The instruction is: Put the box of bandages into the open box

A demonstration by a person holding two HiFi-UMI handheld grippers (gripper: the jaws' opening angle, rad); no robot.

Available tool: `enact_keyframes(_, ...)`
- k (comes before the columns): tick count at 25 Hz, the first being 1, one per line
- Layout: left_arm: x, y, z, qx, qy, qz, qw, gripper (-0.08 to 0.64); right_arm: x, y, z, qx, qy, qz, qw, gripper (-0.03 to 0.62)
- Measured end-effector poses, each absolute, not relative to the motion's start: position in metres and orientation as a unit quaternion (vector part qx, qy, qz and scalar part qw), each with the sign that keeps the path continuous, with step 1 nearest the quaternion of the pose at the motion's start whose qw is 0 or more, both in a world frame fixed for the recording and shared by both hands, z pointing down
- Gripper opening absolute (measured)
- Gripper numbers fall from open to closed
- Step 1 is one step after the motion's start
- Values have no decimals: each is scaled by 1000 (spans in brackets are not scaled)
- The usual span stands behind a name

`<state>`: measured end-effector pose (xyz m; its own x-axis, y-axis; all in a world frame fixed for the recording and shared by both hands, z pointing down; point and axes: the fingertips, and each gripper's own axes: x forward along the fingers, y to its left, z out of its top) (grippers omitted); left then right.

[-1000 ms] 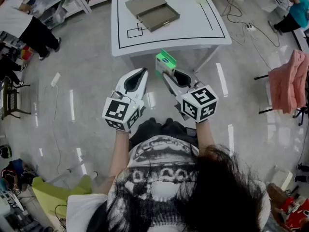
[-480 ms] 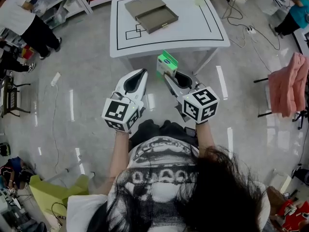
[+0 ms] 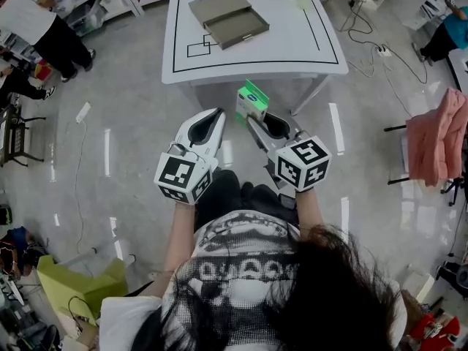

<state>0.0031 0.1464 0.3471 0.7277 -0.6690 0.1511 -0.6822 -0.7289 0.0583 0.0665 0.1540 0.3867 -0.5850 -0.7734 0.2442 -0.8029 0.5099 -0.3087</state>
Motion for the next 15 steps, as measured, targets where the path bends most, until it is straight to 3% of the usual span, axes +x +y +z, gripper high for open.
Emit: enact_keyframes(15,8,80,356,926,-367,65,64,0,72,92,401,449,-865,219,36,97)
